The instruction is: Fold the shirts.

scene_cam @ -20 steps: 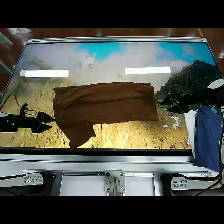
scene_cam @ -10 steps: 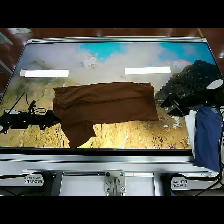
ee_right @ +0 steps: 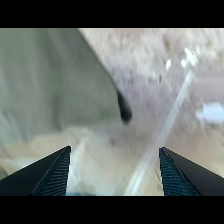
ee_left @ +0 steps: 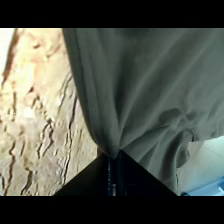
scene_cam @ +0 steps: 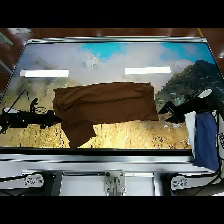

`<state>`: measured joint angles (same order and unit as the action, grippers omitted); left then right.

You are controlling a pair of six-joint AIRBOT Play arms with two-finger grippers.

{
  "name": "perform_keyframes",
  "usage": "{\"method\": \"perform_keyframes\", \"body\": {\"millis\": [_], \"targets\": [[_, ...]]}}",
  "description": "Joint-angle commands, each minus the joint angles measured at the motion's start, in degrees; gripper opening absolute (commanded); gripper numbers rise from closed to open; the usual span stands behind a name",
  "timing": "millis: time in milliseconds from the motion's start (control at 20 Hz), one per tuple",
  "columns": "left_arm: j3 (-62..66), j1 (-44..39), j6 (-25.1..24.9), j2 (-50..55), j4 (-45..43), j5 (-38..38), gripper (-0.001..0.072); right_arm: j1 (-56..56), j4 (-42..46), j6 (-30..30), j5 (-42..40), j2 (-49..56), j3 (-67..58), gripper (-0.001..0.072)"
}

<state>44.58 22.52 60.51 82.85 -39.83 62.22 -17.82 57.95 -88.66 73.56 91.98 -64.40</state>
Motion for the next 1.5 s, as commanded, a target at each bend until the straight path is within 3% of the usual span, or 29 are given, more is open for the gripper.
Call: {"method": "perform_keyframes", "body": {"millis": [0,200,250,300,350,400,500,600,750,950,1050,1150,1450], "targets": [[0.1,0.0,-1.8,-1.9,0.0,1.1,0.0035,1.3,-3.5,1.0,-4.9,3.4,0.9,0.0667],[0.1,0.0,-1.8,-2.9,0.0,1.8,0.0036,5.3,-3.5,1.0,-9.2,6.1,0.9,0.0664],[0.1,0.0,-1.8,-3.2,0.0,1.9,0.0035,6.3,-3.5,1.0,-10.6,6.4,0.9,0.0576],[0.1,0.0,-1.8,-3.6,0.0,1.9,0.0035,7.0,-3.5,1.0,-12.1,6.4,0.9,0.0407],[0.2,0.0,-1.8,-4.1,0.0,1.9,0.0036,7.4,-3.7,1.0,-13.0,6.1,0.8,0.0175],[0.4,0.1,-1.8,-4.5,0.0,1.9,0.0035,7.3,-3.7,1.1,-13.0,5.5,0.5,0.0068],[3.0,0.2,-3.5,-6.4,-0.9,2.8,0.0032,7.3,-4.1,4.6,-12.4,2.3,-0.8,0.0061],[9.6,0.2,-2.1,-10.8,-3.0,3.9,0.0032,7.3,-4.1,10.6,-11.3,-4.0,-4.4,0.0061],[28.2,0.1,-1.7,-20.0,-2.1,5.0,0.0033,7.3,-4.2,17.4,-11.1,-16.9,-15.2,0.0061],[59.6,0.1,-1.7,-29.2,-2.8,1.6,0.0033,7.3,-2.5,17.4,-24.6,-35.6,-31.2,0.0061],[70.7,0.1,1.9,-32.7,-5.2,0.7,0.0033,7.3,-0.2,17.4,-29.8,-43.7,-35.0,0.0061],[76.3,0.1,7.3,-36.9,-10.1,0.6,0.0033,7.3,4.5,16.5,-29.0,-50.4,-37.0,0.0061],[76.3,0.1,10.2,-49.8,-29.3,4.6,0.0034,7.3,20.0,8.9,-12.3,-63.8,-37.0,0.0061]]}}
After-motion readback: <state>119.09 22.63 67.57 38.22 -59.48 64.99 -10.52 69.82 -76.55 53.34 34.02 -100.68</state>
